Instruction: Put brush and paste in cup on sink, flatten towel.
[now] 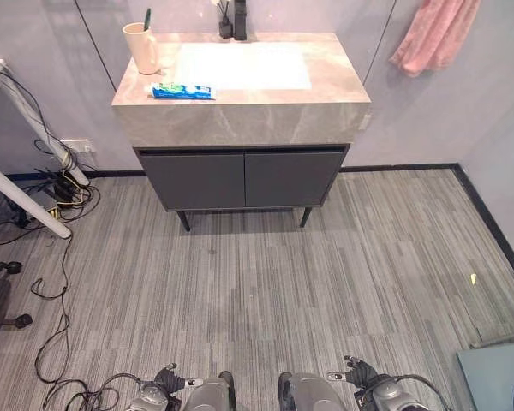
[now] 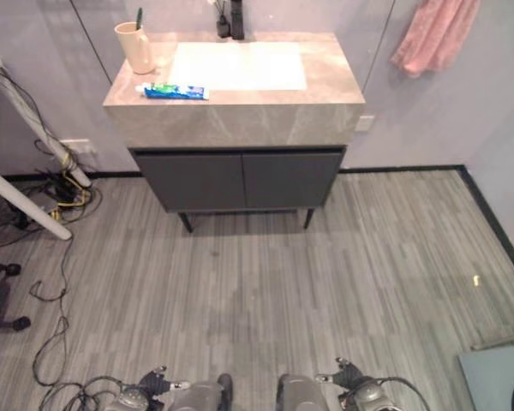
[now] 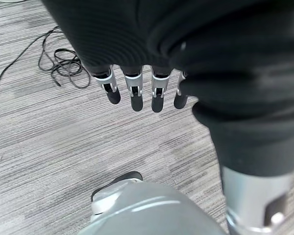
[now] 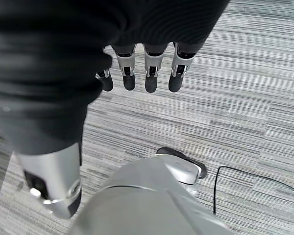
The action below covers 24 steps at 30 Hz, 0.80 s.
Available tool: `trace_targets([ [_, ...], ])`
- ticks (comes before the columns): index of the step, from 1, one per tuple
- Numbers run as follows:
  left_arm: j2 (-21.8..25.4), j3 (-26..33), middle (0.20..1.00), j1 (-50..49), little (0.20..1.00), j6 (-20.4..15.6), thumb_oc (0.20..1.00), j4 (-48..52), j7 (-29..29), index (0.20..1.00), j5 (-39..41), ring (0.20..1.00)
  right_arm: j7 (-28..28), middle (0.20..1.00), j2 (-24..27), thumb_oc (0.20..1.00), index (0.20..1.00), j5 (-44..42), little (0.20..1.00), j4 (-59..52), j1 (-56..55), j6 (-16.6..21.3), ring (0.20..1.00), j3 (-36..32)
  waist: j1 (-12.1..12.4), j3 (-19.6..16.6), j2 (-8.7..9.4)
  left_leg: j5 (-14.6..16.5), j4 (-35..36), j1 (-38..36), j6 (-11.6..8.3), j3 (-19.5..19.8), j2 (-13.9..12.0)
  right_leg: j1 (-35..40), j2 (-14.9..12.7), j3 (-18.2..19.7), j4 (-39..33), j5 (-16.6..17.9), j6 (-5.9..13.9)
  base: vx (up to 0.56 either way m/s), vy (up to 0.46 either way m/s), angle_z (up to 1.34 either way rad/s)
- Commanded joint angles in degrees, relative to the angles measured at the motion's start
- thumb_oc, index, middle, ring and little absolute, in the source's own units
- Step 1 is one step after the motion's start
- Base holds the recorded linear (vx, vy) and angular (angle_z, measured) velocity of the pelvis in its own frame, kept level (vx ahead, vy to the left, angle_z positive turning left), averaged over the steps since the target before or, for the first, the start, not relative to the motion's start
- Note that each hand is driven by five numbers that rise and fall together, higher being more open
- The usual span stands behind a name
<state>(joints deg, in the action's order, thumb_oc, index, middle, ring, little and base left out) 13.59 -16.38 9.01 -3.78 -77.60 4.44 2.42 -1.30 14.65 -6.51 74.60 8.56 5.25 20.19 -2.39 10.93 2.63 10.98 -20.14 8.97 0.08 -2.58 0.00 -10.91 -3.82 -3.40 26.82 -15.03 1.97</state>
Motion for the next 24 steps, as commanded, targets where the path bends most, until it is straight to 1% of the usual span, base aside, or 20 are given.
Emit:
trace_targets([
  [1,0.83,0.6,1.0,-0.63,1.0,-2.53,1.0,-0.26,1.32,1.0,1.44,1.0,0.91,1.0,0.67,1.0,1.0,-2.87,1.0,-0.52,0.26,1.9,1.0,-1.43,-0.28,-2.45,-1.19,-2.47,-0.4,0.97,1.41,-2.82,0.66,-0.03,-0.5,1.41,0.59,8.14,3.8,0.0,0.023,-0.08],
  [7,1.46,0.72,1.0,-0.54,1.0,-3.91,1.0,1.97,2.23,1.0,2.34,1.0,0.34,1.0,1.02,1.0,1.0,-6.7,1.0,-2.55,0.47,3.1,1.0,-2.05,-0.05,-2.43,-1.32,-2.94,0.56,0.96,1.39,-2.99,0.88,-0.38,-0.41,1.7,-0.11,8.47,3.99,-0.01,0.014,-0.09],
  [8,2.3,1.2,1.0,-0.95,1.0,-5.26,1.0,6.12,3.58,1.0,4.0,1.0,0.61,1.0,1.39,1.0,1.0,-10.51,1.0,-7.0,0.2,4.45,1.0,-3.08,-0.01,-2.08,-1.39,-2.94,0.58,1.01,1.41,-3.01,1.02,-0.52,-0.4,1.8,-0.04,8.31,4.04,-0.08,0.026,0.0],
  [9,4.41,2.22,1.0,-2.93,1.0,-8.89,1.0,17.25,6.18,1.0,5.83,1.0,1.88,1.0,3.0,1.0,1.0,-12.73,1.0,-20.13,-2.11,7.49,1.0,-4.04,0.04,-1.56,-1.49,-3.17,0.34,2.07,1.35,-2.91,1.04,-1.47,-0.28,1.8,0.19,8.16,4.08,-0.12,0.019,0.0],
  [10,6.57,3.87,1.0,-5.56,1.0,-12.02,1.0,26.41,6.95,1.0,7.51,1.0,1.74,1.0,4.71,1.0,1.0,-13.38,1.0,-28.86,-3.97,9.53,1.0,-4.88,0.29,-1.18,-1.25,-3.03,-0.29,2.8,1.29,-2.72,1.1,-1.63,-0.4,1.42,0.26,7.77,4.04,-0.1,0.007,0.01],
  [11,6.58,3.88,1.0,-5.6,1.0,-12.0,1.0,26.45,6.94,1.0,7.51,1.0,1.74,1.0,4.71,1.0,1.0,-13.38,1.0,-28.9,-4.0,9.51,1.0,-4.87,0.27,-1.2,-1.26,-3.03,-0.3,2.81,1.29,-2.71,1.1,-1.63,-0.4,1.4,0.26,7.76,4.04,-0.07,-0.019,0.04],
  [12,7.31,4.37,1.0,-5.71,1.0,-12.71,1.0,28.15,7.14,1.0,7.76,1.0,1.65,1.0,5.18,1.0,1.0,-13.45,1.0,-30.15,-3.82,9.94,1.0,-4.8,0.46,-1.02,-1.13,-3.18,-0.27,3.08,1.12,-2.6,1.15,-1.56,-0.52,1.08,-0.15,7.77,3.95,-0.04,-0.018,0.04],
  [17,8.31,5.07,1.0,-5.16,1.0,-12.87,1.0,31.68,7.24,1.0,6.33,1.0,1.24,1.0,5.84,1.0,1.0,-12.07,1.0,-32.97,-3.39,9.81,1.0,-4.72,0.74,-1.49,-0.96,-3.37,-0.01,3.56,0.82,-2.32,1.17,-1.79,-0.56,0.52,-0.23,7.57,3.77,-0.01,-0.005,0.01],
  [24,7.71,5.24,1.0,-5.06,1.0,-12.5,1.0,31.15,7.17,1.0,6.34,1.0,1.43,1.0,5.55,1.0,1.0,-12.07,1.0,-33.08,-3.59,9.57,1.0,-5.33,0.9,-1.55,-0.75,-3.61,0.3,3.43,0.77,-2.32,1.06,-1.48,-0.42,0.47,-0.54,7.53,3.56,0.0,-0.011,0.0],
])
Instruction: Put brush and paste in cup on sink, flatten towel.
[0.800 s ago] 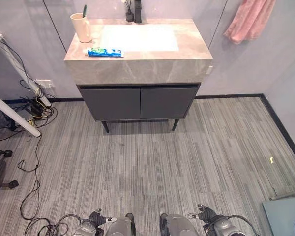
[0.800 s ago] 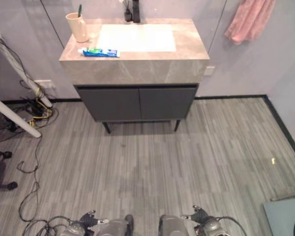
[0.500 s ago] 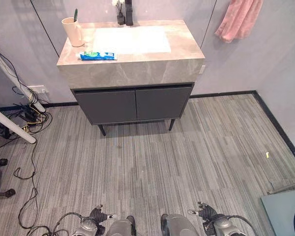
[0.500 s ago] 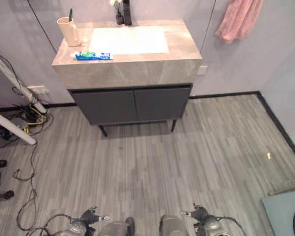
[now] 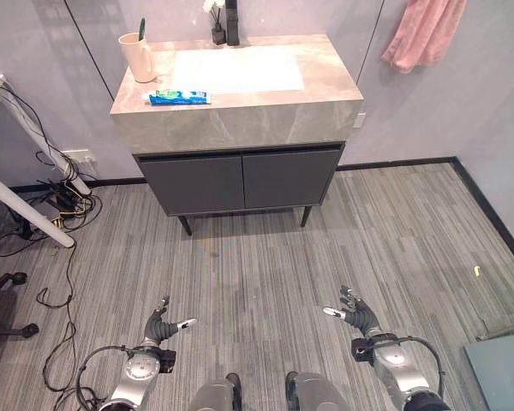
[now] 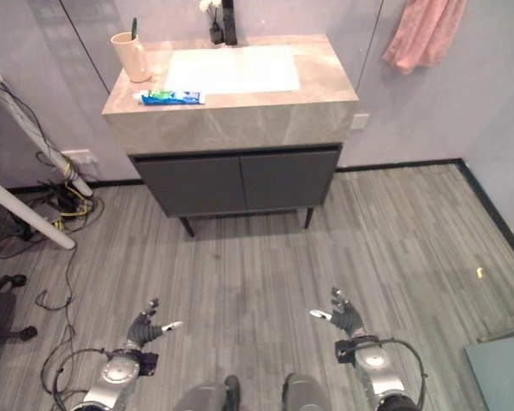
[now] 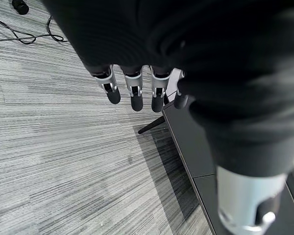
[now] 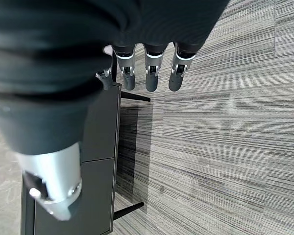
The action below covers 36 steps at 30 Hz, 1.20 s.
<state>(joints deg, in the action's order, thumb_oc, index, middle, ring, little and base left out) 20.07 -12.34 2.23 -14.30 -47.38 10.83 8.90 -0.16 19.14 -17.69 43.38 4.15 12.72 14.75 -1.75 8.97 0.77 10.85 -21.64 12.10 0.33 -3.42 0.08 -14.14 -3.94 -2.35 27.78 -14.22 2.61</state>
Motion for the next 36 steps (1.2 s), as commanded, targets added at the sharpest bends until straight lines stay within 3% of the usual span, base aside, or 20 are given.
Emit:
trace_targets([
  [1,1.14,1.06,1.0,1.69,1.0,-1.93,1.0,0.83,0.79,1.0,-0.32,1.0,0.36,1.0,1.09,1.0,1.0,-0.82,1.0,-1.51,0.87,2.04,1.0,0.14,0.27,0.44,1.11,-3.58,1.95,0.21,0.47,-1.42,0.93,1.8,-0.31,-0.63,-1.55,6.79,2.9,0.0,0.0,0.0],
  [9,0.71,0.43,1.0,2.16,1.0,-1.45,1.0,-0.76,1.24,1.0,-0.63,1.0,1.04,1.0,1.54,1.0,1.0,0.96,1.0,-0.45,1.37,1.43,1.0,0.85,0.32,0.86,0.86,-5.32,4.49,-0.74,0.13,-1.27,0.53,2.65,0.25,-0.65,-3.42,7.56,2.57,0.01,-0.047,0.0],
  [12,-0.29,-0.22,1.0,3.07,1.0,-1.02,1.0,-3.93,1.75,1.0,-0.16,1.0,1.39,1.0,0.45,1.0,1.0,-2.26,1.0,4.33,2.03,1.06,1.0,0.77,0.36,0.35,1.01,-7.19,7.69,-1.72,-0.26,-1.21,0.29,4.25,1.13,-0.11,-8.35,9.13,2.2,0.04,-0.138,-0.02],
  [13,-0.69,-2.12,1.0,4.18,1.0,-0.61,1.0,-3.75,1.19,1.0,0.38,1.0,1.99,1.0,0.21,1.0,1.0,-5.6,1.0,4.93,2.07,0.95,1.0,0.24,0.21,0.59,1.42,-9.05,5.93,-0.39,-1.8,-0.91,-0.5,6.97,2.92,0.69,-14.69,10.81,0.8,0.06,-0.215,-0.06],
  [14,-0.69,-2.12,1.0,4.18,1.0,-0.61,1.0,-3.75,1.19,1.0,0.38,1.0,1.99,1.0,0.21,1.0,1.0,-5.6,1.0,4.93,2.07,0.95,1.0,0.24,0.21,0.6,1.42,-9.04,5.92,-0.38,-1.8,-0.9,-0.51,6.98,2.92,0.69,-14.7,10.82,0.8,0.08,-0.265,-0.02],
  [15,-0.91,-3.35,1.0,4.86,1.0,-0.4,1.0,-3.16,1.14,1.0,-0.03,1.0,2.47,1.0,1.05,1.0,1.0,-5.93,1.0,5.12,1.38,0.87,1.0,-0.46,0.16,2.34,1.23,-12.53,-1.38,2.66,-3.93,0.1,-0.81,9.34,3.12,0.2,-16.07,10.8,-0.09,0.03,-0.086,0.0],
  [16,-0.91,-3.35,1.0,4.89,1.0,-0.4,1.0,-3.17,1.14,1.0,-0.03,1.0,2.46,1.0,1.06,1.0,1.0,-5.92,1.0,5.12,1.39,0.87,1.0,-0.47,0.03,2.16,1.21,-12.71,-1.31,2.91,-3.95,0.23,-0.78,9.17,3.12,0.07,-16.19,10.94,-0.11,0.05,-0.1,0.44],
  [18,-1.82,-4.3,1.0,6.06,1.0,-0.31,1.0,-4.16,1.85,1.0,0.7,1.0,3.72,1.0,1.85,1.0,1.0,-5.36,1.0,7.0,1.9,0.38,1.0,-1.26,-0.54,2.97,0.55,-16.17,-2.32,5.58,-5.67,-0.52,-1.53,10.92,2.22,-1.3,-17.6,10.06,-0.2,0.14,0.03,0.51],
  [19,-1.99,-4.56,1.0,6.32,1.0,-0.6,1.0,-4.11,2.15,1.0,0.74,1.0,4.71,1.0,2.18,1.0,1.0,-5.27,1.0,6.8,2.58,0.38,1.0,-1.3,-0.53,2.86,-0.27,-15.74,3.2,7.44,-5.11,-2.48,-2.38,11.78,1.88,-1.37,-18.27,9.45,0.08,0.4,0.159,0.22],
  [20,-2.05,-4.73,1.0,5.7,1.0,-0.61,1.0,-3.33,2.55,1.0,0.61,1.0,5.39,1.0,2.0,1.0,1.0,-4.96,1.0,7.61,3.06,0.32,1.0,-0.91,0.51,2.6,-1.09,-17.91,10.52,8.47,-4.03,-3.18,-2.98,13.12,2.54,-0.2,-19.2,8.74,0.52,0.35,0.144,0.15],
  [21,-2.03,-4.73,1.0,5.67,1.0,-0.6,1.0,-3.31,2.56,1.0,0.61,1.0,5.39,1.0,1.98,1.0,1.0,-4.96,1.0,7.63,3.06,0.33,1.0,-0.9,0.55,2.63,-0.98,-17.99,10.74,8.27,-4.01,-3.29,-2.88,13.2,2.43,-0.13,-19.21,8.7,0.55,0.34,0.127,0.21],
  [23,-2.04,-4.88,1.0,5.38,1.0,-0.53,1.0,-3.18,2.92,1.0,0.34,1.0,6.14,1.0,1.34,1.0,1.0,-4.77,1.0,9.24,3.45,0.36,1.0,-0.59,1.42,2.25,-1.52,-21.11,16.23,10.42,-4.41,-4.1,-4.05,15.37,2.76,0.83,-20.3,7.6,1.0,0.42,0.148,0.04],
  [25,-1.33,-4.54,1.0,4.12,1.0,-0.31,1.0,-1.83,2.65,1.0,0.29,1.0,6.17,1.0,0.99,1.0,1.0,-4.42,1.0,8.41,3.5,0.03,1.0,-0.39,2.29,1.39,-1.57,-21.89,16.95,10.43,-3.73,-2.92,-4.34,17.16,2.3,2.09,-20.17,6.34,1.55,0.44,0.178,-0.16],
  [28,-0.29,-3.89,1.0,3.1,1.0,-0.24,1.0,-0.71,2.49,1.0,-0.14,1.0,5.73,1.0,0.03,1.0,1.0,-3.74,1.0,7.41,3.27,-0.39,1.0,-0.11,2.77,-0.53,-0.17,-20.22,13.52,11.36,-2.02,-2.38,-2.09,18.16,0.08,3.35,-17.66,4.74,2.92,0.39,0.197,-0.61],
  [30,0.51,-3.76,1.0,2.62,1.0,-0.1,1.0,-0.11,2.19,1.0,-0.91,1.0,5.18,1.0,-0.26,1.0,1.0,-3.36,1.0,6.72,2.76,-0.56,1.0,-0.43,2.76,-1.1,0.82,-17.67,11.44,10.83,-0.23,-3.28,-0.23,16.06,-2.35,4.3,-11.56,8.42,4.42,0.37,0.238,-0.52],
  [32,1.15,-3.93,1.0,2.76,1.0,0.32,1.0,-0.24,2.03,1.0,-2.32,1.0,5.11,1.0,-0.38,1.0,1.0,-2.27,1.0,6.29,2.69,-0.87,1.0,-0.54,2.37,-1.05,0.89,-15.96,11.13,8.86,1.03,-3.84,0.89,12.94,-3.67,5.14,-3.89,17.78,5.06,0.32,0.249,-0.17],
  [34,1.69,-3.33,1.0,1.91,1.0,0.47,1.0,1.19,1.86,1.0,-2.42,1.0,4.95,1.0,-0.52,1.0,1.0,-1.54,1.0,4.89,2.56,-0.89,1.0,-0.42,1.83,-0.14,0.03,-14.34,12.55,4.59,2.2,-4.8,1.43,10.3,-4.65,4.41,2.34,25.04,4.97,0.35,0.301,0.05],
  [36,2.12,-3.22,1.0,1.44,1.0,0.4,1.0,2.31,1.63,1.0,-2.54,1.0,4.75,1.0,-0.43,1.0,1.0,-1.31,1.0,4.33,2.53,-0.87,1.0,-0.36,1.67,0.45,-0.6,-14.02,13.39,2.94,2.62,-4.9,1.29,8.47,-4.52,3.88,5.49,26.57,5.12,0.21,0.196,-0.06],
])
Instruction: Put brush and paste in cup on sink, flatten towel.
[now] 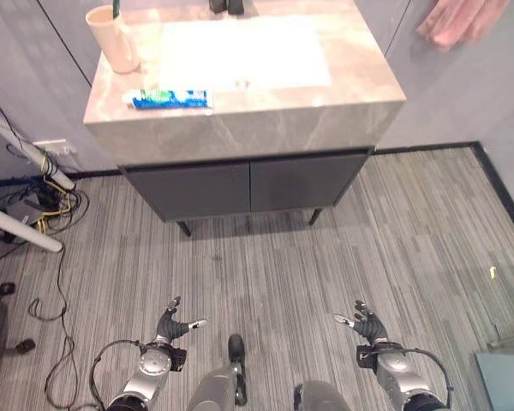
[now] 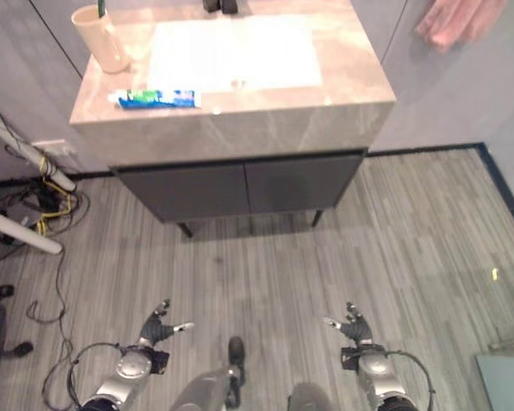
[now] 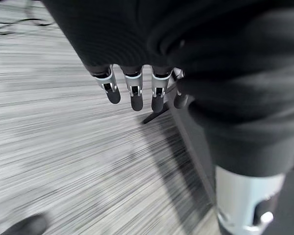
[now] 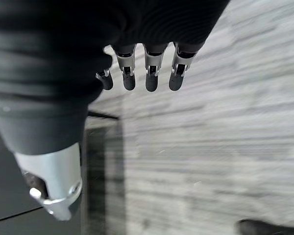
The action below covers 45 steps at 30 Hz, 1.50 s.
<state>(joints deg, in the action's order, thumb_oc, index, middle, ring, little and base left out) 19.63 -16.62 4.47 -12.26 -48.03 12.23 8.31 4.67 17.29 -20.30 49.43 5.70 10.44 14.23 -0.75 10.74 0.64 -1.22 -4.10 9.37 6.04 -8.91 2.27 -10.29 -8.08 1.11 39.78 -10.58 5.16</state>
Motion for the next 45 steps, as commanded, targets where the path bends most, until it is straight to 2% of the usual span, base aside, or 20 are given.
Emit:
trace_targets([
  [1,2.76,0.97,1.0,-1.26,1.0,-1.56,1.0,3.17,0.0,1.0,-2.49,1.0,-0.36,1.0,1.56,1.0,1.0,1.91,1.0,-2.37,0.6,1.28,1.0,0.32,0.48,-1.15,-0.87,-1.1,-3.6,4.12,-2.75,0.21,-0.61,4.01,-0.6,-0.7,-5.29,23.72,2.92,0.26,0.165,0.01],
  [3,3.16,0.92,1.0,-1.1,1.0,-1.28,1.0,3.09,-0.39,1.0,-3.65,1.0,-0.62,1.0,1.55,1.0,1.0,3.39,1.0,-3.79,0.31,1.21,1.0,0.77,-0.58,-0.78,-1.24,-0.48,-1.22,0.71,-2.22,1.0,-0.14,-0.02,3.75,0.75,-3.57,21.63,2.97,0.35,0.233,-0.09],
  [5,2.9,1.4,1.0,-0.79,1.0,-1.41,1.0,1.85,0.19,1.0,-3.51,1.0,-0.82,1.0,1.32,1.0,1.0,3.85,1.0,-4.79,0.09,1.37,1.0,1.27,-1.09,-0.62,-1.36,0.03,1.38,-2.71,-2.17,-0.1,0.04,-4.4,2.93,-2.58,-6.6,20.63,2.82,0.32,0.195,-0.32],
  [7,2.5,1.02,1.0,-0.05,1.0,-1.42,1.0,0.53,0.06,1.0,-3.76,1.0,-1.18,1.0,1.75,1.0,1.0,4.6,1.0,-6.6,-0.81,1.52,1.0,2.15,-2.89,-0.08,-1.34,0.68,3.33,-6.34,-2.58,1.05,0.93,-9.9,5.93,-2.73,-10.87,18.96,3.27,0.44,0.103,-0.41],
  [11,1.98,0.08,1.0,0.68,1.0,-1.68,1.0,1.49,-0.03,1.0,-4.7,1.0,-0.98,1.0,2.62,1.0,1.0,4.96,1.0,-8.2,-2.49,1.4,1.0,1.61,-5.35,0.25,0.02,3.63,5.03,-11.58,-3.6,3.24,2.41,-12.98,4.68,-2.59,-27.33,22.56,4.37,0.45,-0.04,0.23],
  [15,1.63,-0.48,1.0,0.86,1.0,-1.48,1.0,1.69,-0.45,1.0,-4.91,1.0,-0.95,1.0,3.15,1.0,1.0,5.42,1.0,-8.23,-3.53,1.25,1.0,0.99,-6.41,-0.19,0.61,6.48,3.75,-14.09,-4.36,5.3,2.36,-10.59,5.41,-1.3,-31.26,22.0,4.17,0.39,-0.117,0.44],
  [17,0.61,-0.75,1.0,1.41,1.0,-1.25,1.0,-0.09,0.16,1.0,-4.98,1.0,-0.79,1.0,4.04,1.0,1.0,5.15,1.0,-7.72,-3.41,1.37,1.0,0.98,-6.55,-1.76,1.05,7.63,-1.65,-13.99,-5.41,6.13,2.4,-6.62,7.57,1.19,-31.47,20.14,2.52,0.52,-0.262,0.6],
  [18,-0.28,-0.9,1.0,1.86,1.0,-1.23,1.0,-1.19,-0.06,1.0,-3.89,1.0,-0.66,1.0,5.44,1.0,1.0,6.05,1.0,-7.38,-3.62,1.53,1.0,0.98,-6.74,-1.78,0.98,4.18,-14.18,-10.13,-8.56,5.8,1.01,-3.71,8.15,0.4,-32.34,18.34,0.43,0.38,-0.278,0.56],
  [20,-0.21,-2.01,1.0,3.23,1.0,-1.02,1.0,-1.3,0.02,1.0,-4.33,1.0,0.54,1.0,7.24,1.0,1.0,9.08,1.0,-7.18,-3.33,1.43,1.0,1.35,-6.12,-0.69,2.2,-2.21,-26.03,-4.09,-11.57,5.22,-0.43,-1.03,7.0,-0.62,-33.46,17.44,-1.37,0.25,-0.293,0.24],
  [22,-0.64,-2.63,1.0,4.6,1.0,-1.24,1.0,-1.55,0.74,1.0,-3.8,1.0,1.62,1.0,8.35,1.0,1.0,9.92,1.0,-7.73,-2.94,1.33,1.0,1.34,-6.03,0.43,2.78,-2.01,-31.56,0.51,-11.47,4.07,-1.36,-0.21,6.54,-1.84,-33.39,16.19,-2.51,0.11,-0.174,0.31],
  [23,-0.72,-2.98,1.0,5.23,1.0,-1.26,1.0,-1.67,0.93,1.0,-3.66,1.0,2.03,1.0,8.49,1.0,1.0,10.25,1.0,-7.0,-2.82,1.2,1.0,1.43,-6.04,0.48,2.99,-1.77,-30.84,1.96,-11.13,2.49,-2.77,0.26,6.28,-2.19,-33.56,15.59,-2.74,0.18,-0.063,0.46],
  [24,-0.7,-3.32,1.0,5.74,1.0,-1.33,1.0,-2.34,1.06,1.0,-3.78,1.0,2.37,1.0,8.71,1.0,1.0,11.16,1.0,-6.27,-2.85,1.12,1.0,1.72,-6.23,0.07,2.98,-1.33,-24.48,3.34,-10.54,-0.8,-6.76,1.16,5.63,-2.87,-34.01,14.67,-2.36,0.28,-0.027,0.41],
  [26,-0.58,-3.41,1.0,5.6,1.0,-1.55,1.0,-2.65,1.53,1.0,-4.12,1.0,2.66,1.0,8.91,1.0,1.0,11.34,1.0,-5.88,-3.09,1.37,1.0,1.63,-6.12,-0.56,2.15,-1.11,-11.44,1.71,-10.52,-2.37,-10.75,2.22,5.28,-2.72,-33.93,12.86,-1.04,0.3,0.136,0.25],
  [28,-0.72,-3.43,1.0,5.54,1.0,-1.69,1.0,-3.64,2.25,1.0,-4.22,1.0,3.0,1.0,8.92,1.0,1.0,11.71,1.0,-4.79,-2.85,1.68,1.0,1.97,-5.68,-1.19,0.51,-7.39,0.86,0.86,-12.2,-0.79,-14.53,2.22,5.28,-1.58,-33.17,11.72,-0.08,0.26,0.253,0.12],
  [30,-0.79,-3.51,1.0,5.4,1.0,-1.76,1.0,-3.79,2.59,1.0,-4.11,1.0,3.06,1.0,9.02,1.0,1.0,12.23,1.0,-3.86,-2.63,1.54,1.0,2.42,-5.17,-1.5,-0.79,-10.95,7.26,-0.8,-13.04,2.74,-15.95,2.79,5.25,-0.38,-32.14,10.46,0.5,0.27,0.234,-0.3],
  [31,-0.71,-3.55,1.0,5.09,1.0,-1.87,1.0,-3.7,2.61,1.0,-4.05,1.0,2.68,1.0,9.37,1.0,1.0,12.83,1.0,-3.68,-2.33,1.35,1.0,2.77,-5.0,-1.6,-1.08,-10.23,6.52,-1.47,-13.14,5.36,-15.93,3.08,4.99,0.9,-31.22,10.09,0.89,0.2,0.172,-0.48],
  [34,-0.57,-3.34,1.0,4.63,1.0,-1.87,1.0,-3.32,2.14,1.0,-3.81,1.0,1.91,1.0,9.49,1.0,1.0,13.48,1.0,-4.65,-2.45,1.15,1.0,2.98,-5.53,-2.13,-1.33,-8.39,4.83,-1.97,-13.12,4.36,-16.19,2.95,4.74,1.52,-30.34,9.39,1.07,0.13,0.141,-0.72],
  [41,2.96,-4.01,1.0,1.47,1.0,-2.36,1.0,-0.88,-0.16,1.0,-7.31,1.0,0.97,1.0,7.42,1.0,1.0,14.9,1.0,-3.76,-3.54,1.02,1.0,1.8,-4.61,-2.9,-0.94,-3.8,4.43,-4.81,-11.02,0.8,-10.59,4.32,-0.85,4.14,-32.07,12.91,4.87,0.11,0.266,-0.22],
  [43,4.53,-4.01,1.0,-1.11,1.0,-2.59,1.0,3.97,-1.55,1.0,-7.17,1.0,0.56,1.0,7.28,1.0,1.0,16.05,1.0,-4.56,-3.0,1.02,1.0,2.67,-3.6,-2.76,-1.02,-3.19,4.74,-4.73,-10.41,0.06,-9.74,3.49,-1.98,3.45,-32.5,14.6,5.86,-0.04,0.207,-0.21],
  [45,9.5,-5.49,1.0,-4.55,1.0,-3.09,1.0,13.17,-6.19,1.0,-6.75,1.0,-0.02,1.0,8.0,1.0,1.0,17.26,1.0,-6.63,-0.9,1.23,1.0,3.84,-2.02,-1.67,-1.08,-3.04,4.43,-3.9,-10.35,-0.96,-9.72,1.45,-2.75,-0.15,-32.12,17.01,6.4,-0.14,0.139,-0.27],
])
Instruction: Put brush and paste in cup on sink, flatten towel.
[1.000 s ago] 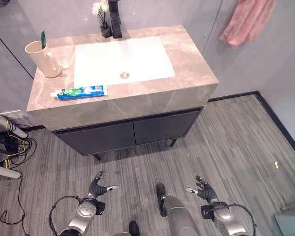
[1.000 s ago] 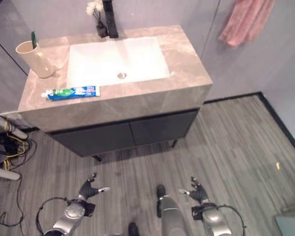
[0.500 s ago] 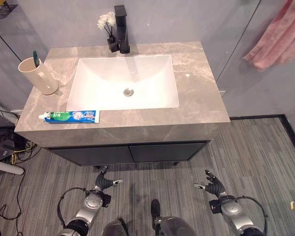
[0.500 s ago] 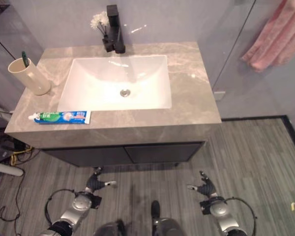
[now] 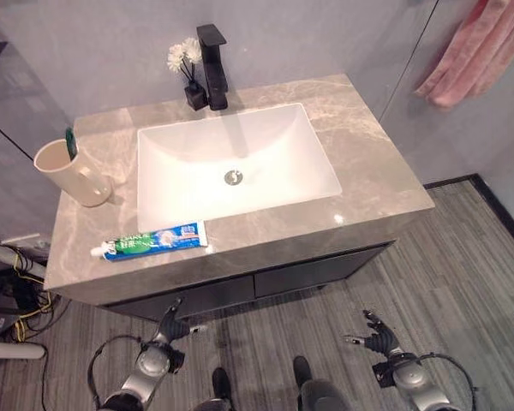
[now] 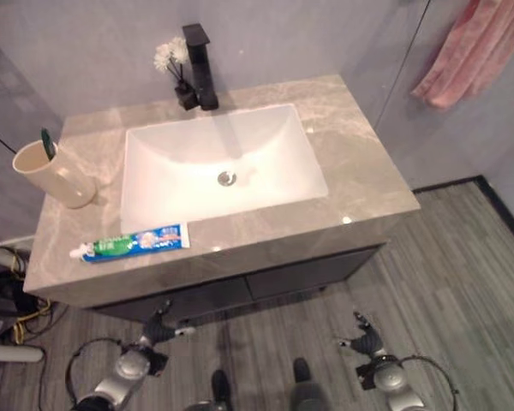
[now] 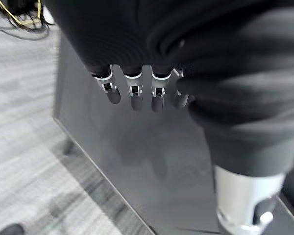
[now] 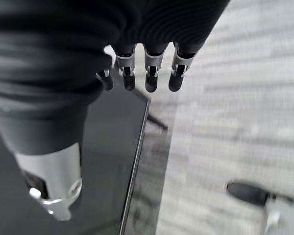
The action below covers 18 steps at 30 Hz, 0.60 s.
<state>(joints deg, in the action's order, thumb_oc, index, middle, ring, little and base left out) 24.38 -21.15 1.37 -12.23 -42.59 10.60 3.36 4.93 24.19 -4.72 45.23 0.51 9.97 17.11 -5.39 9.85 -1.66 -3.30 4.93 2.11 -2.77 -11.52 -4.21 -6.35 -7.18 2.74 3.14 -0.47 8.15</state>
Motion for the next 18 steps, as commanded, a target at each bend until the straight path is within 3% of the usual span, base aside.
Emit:
trace_targets([
  [1,7.78,-2.25,1.0,-3.17,1.0,-3.32,1.0,10.67,-8.82,1.0,-0.64,1.0,-0.94,1.0,1.55,1.0,1.0,2.3,1.0,-1.88,5.53,1.48,1.0,1.53,2.88,-0.43,1.02,-0.92,-5.12,4.06,-1.46,1.87,-3.08,-2.46,-3.93,-2.26,4.31,7.65,3.97,-0.08,0.061,-0.29],
  [5,13.42,-3.27,1.0,-7.36,1.0,-2.73,1.0,16.92,-14.54,1.0,-1.2,1.0,-3.17,1.0,1.76,1.0,1.0,4.85,1.0,0.5,8.23,1.1,1.0,4.4,4.34,-0.59,1.08,-0.74,-4.94,4.82,-1.33,3.01,-2.5,-0.86,-5.36,-3.82,1.75,6.86,4.09,-0.03,0.028,0.08],
  [8,22.67,-1.67,1.0,-13.98,1.0,-3.76,1.0,26.96,-20.01,1.0,1.85,1.0,-5.32,1.0,3.64,1.0,1.0,6.84,1.0,1.84,12.47,1.14,1.0,8.68,7.17,-1.25,0.49,-1.42,-4.18,5.4,-1.67,5.16,-2.39,0.31,-6.02,-5.92,0.14,5.96,3.55,-0.02,-0.026,0.24],
  [9,23.07,-1.2,1.0,-14.53,1.0,-3.47,1.0,27.59,-20.26,1.0,2.1,1.0,-5.34,1.0,3.44,1.0,1.0,6.82,1.0,1.93,12.49,1.2,1.0,8.8,6.98,-1.31,0.62,-1.41,-4.17,5.39,-1.7,5.27,-2.41,0.44,-6.0,-6.05,0.04,5.97,3.52,0.02,-0.039,0.45],
  [10,26.89,-0.06,1.0,-16.75,1.0,-3.5,1.0,32.31,-22.29,1.0,3.32,1.0,-5.49,1.0,3.74,1.0,1.0,6.85,1.0,2.56,13.37,1.26,1.0,9.16,7.39,-1.38,0.42,-1.52,-4.02,5.47,-1.79,5.77,-2.32,0.92,-6.03,-6.53,-0.52,5.94,3.42,-0.01,-0.043,0.35],
  [11,37.07,2.37,1.0,-16.87,1.0,-2.9,1.0,45.76,-25.34,1.0,-2.08,1.0,-5.59,1.0,4.51,1.0,1.0,7.93,1.0,4.7,15.25,1.26,1.0,10.02,8.85,-1.37,-0.5,-1.69,-4.0,5.57,-2.01,6.35,-2.34,1.73,-6.22,-7.44,-1.12,5.54,3.42,-0.03,-0.062,0.34],
  [12,41.62,6.46,1.0,-18.23,1.0,-1.13,1.0,55.21,-27.56,1.0,-4.98,1.0,-5.54,1.0,3.95,1.0,1.0,8.57,1.0,5.47,15.98,1.19,1.0,9.91,9.41,-1.18,-0.58,-2.06,-4.21,5.72,-2.09,6.67,-2.34,2.12,-6.25,-7.65,-1.29,5.61,3.31,-0.01,-0.047,0.36],
  [13,41.81,7.29,1.0,-19.03,1.0,-0.84,1.0,55.78,-27.73,1.0,-4.87,1.0,-5.55,1.0,3.76,1.0,1.0,8.59,1.0,5.51,16.06,1.19,1.0,10.02,9.29,-1.32,-0.42,-1.74,-4.06,5.56,-2.17,6.69,-2.34,2.27,-6.24,-7.66,-1.42,5.35,3.36,0.0,-0.053,0.34],
  [15,46.47,19.84,1.0,-25.27,1.0,-0.62,1.0,65.29,-31.29,1.0,1.57,1.0,-6.93,1.0,4.66,1.0,1.0,9.51,1.0,4.38,13.71,1.56,1.0,8.77,10.43,-1.29,-1.2,-2.33,-3.68,5.46,-2.44,7.39,-2.26,3.14,-6.45,-8.07,-1.7,4.91,3.19,0.01,-0.044,0.31],
  [16,46.63,21.28,1.0,-26.7,1.0,-0.41,1.0,66.0,-31.54,1.0,1.89,1.0,-7.0,1.0,4.47,1.0,1.0,9.54,1.0,4.22,13.66,1.52,1.0,8.89,10.22,-1.31,-0.99,-2.37,-3.59,5.38,-2.45,7.4,-2.28,3.19,-6.42,-8.09,-1.73,4.92,3.18,0.01,-0.031,0.16],
  [17,49.99,28.36,1.0,-30.41,1.0,-1.16,1.0,70.2,-32.79,1.0,8.84,1.0,-8.67,1.0,6.22,1.0,1.0,11.33,1.0,1.9,11.6,1.81,1.0,10.22,10.37,-1.57,-1.42,-2.85,-2.96,5.04,-2.68,7.67,-2.11,3.54,-6.71,-8.5,-1.6,4.83,3.2,0.0,0.0,0.0],
  [18,51.17,31.54,1.0,-32.0,1.0,-1.47,1.0,72.41,-33.54,1.0,14.51,1.0,-9.44,1.0,6.96,1.0,1.0,11.82,1.0,1.03,10.25,1.89,1.0,10.49,10.29,-1.75,-1.61,-3.18,-2.54,4.84,-2.83,7.85,-2.02,3.64,-6.84,-8.86,-1.47,4.79,3.21,0.01,-0.028,0.04],
])
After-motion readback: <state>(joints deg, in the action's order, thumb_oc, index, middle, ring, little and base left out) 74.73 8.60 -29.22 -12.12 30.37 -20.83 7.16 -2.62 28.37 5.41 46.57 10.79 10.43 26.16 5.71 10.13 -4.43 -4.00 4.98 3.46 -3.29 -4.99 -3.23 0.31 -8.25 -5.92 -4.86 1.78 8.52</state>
